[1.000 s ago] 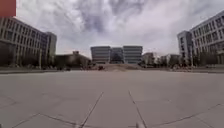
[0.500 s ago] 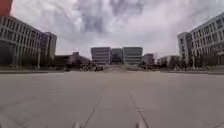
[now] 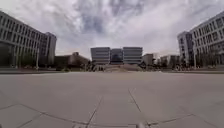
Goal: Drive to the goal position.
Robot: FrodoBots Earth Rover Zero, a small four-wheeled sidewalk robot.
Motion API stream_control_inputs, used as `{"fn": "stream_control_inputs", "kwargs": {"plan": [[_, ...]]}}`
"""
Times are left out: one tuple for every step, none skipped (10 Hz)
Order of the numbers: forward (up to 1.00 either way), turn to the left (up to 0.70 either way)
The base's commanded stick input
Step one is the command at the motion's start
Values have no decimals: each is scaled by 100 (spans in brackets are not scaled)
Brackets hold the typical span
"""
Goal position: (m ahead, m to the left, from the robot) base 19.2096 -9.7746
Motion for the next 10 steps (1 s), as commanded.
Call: {"fn": "stream_control_inputs", "kwargs": {"plan": [[70, 0], [70, 0], [65, 0], [0, 0], [0, 0], [0, 0], [0, 0], [0, 0], [0, 0], [0, 0]]}}
